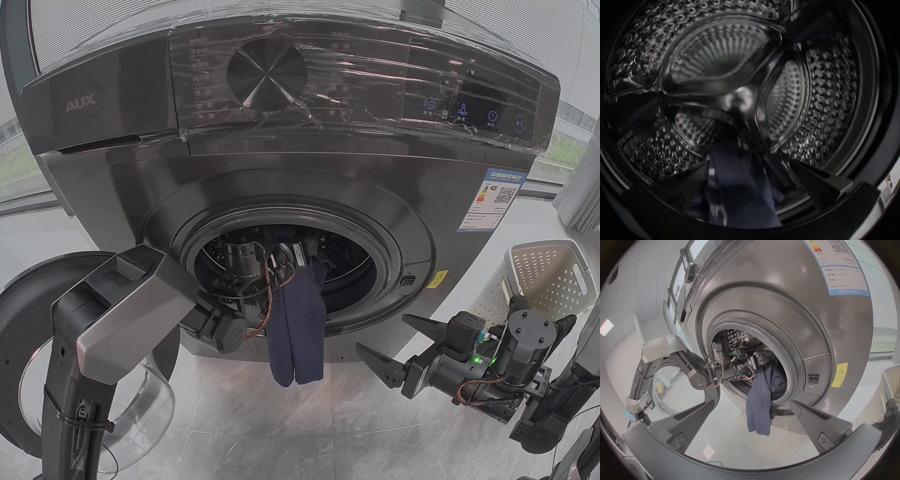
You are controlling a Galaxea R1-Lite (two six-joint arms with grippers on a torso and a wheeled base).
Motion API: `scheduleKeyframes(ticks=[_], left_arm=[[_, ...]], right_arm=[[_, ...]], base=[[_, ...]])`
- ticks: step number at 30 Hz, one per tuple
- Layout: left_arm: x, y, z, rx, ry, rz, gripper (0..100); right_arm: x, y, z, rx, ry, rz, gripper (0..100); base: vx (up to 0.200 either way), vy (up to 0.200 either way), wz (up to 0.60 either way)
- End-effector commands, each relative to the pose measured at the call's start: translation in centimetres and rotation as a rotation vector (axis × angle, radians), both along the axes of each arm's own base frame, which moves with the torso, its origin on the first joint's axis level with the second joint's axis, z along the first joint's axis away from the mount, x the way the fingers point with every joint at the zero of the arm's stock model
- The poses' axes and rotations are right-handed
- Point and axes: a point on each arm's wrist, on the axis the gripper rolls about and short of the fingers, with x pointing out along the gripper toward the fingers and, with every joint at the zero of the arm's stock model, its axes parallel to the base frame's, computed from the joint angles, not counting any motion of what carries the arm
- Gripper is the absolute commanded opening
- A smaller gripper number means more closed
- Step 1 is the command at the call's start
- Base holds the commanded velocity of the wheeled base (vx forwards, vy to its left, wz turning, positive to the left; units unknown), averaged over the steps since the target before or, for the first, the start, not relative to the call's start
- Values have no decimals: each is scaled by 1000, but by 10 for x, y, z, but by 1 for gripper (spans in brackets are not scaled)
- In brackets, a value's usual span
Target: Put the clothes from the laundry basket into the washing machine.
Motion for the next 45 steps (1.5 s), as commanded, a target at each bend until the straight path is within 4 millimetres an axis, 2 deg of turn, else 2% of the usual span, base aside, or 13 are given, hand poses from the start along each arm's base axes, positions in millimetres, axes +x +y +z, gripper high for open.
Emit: scheduleKeyframes(ticks=[1,3,5,8,24,25,29,32,33,35,39,43,45], left_arm=[[-28,-6,-10,64,94,-57,100],[-34,-7,-13,76,110,-71,100],[-51,-9,-23,112,159,-125,100],[-56,-7,-34,148,191,-136,100],[-51,-2,-79,225,265,-142,100],[-52,-3,-79,225,265,-145,0],[-49,-4,-76,211,254,-154,0],[-34,-6,-55,163,182,-131,0],[-34,-6,-55,163,182,-131,0],[-5,3,-22,92,67,-64,0],[17,15,14,9,-50,8,0],[21,19,25,-29,-80,19,0],[21,19,23,-27,-76,21,0]], right_arm=[[0,0,0,-1,1,1,100],[-1,0,-1,-2,2,1,100],[0,0,-1,-4,4,1,100],[-1,0,-1,-4,4,3,100],[0,0,-3,-8,11,1,100],[0,0,-3,-8,11,1,100],[0,0,-4,-8,12,3,100],[0,0,-3,-7,11,3,100],[0,0,-3,-7,11,3,100],[0,0,-3,-7,11,3,100],[1,0,-2,-6,7,1,100],[1,1,-3,-5,9,3,100],[1,1,-3,-7,8,3,100]], base=[[0,0,0],[0,0,0],[0,0,0],[0,0,0],[0,0,0],[0,0,0],[0,0,0],[0,0,0],[0,0,0],[0,0,0],[0,0,0],[0,0,0],[0,0,0]])
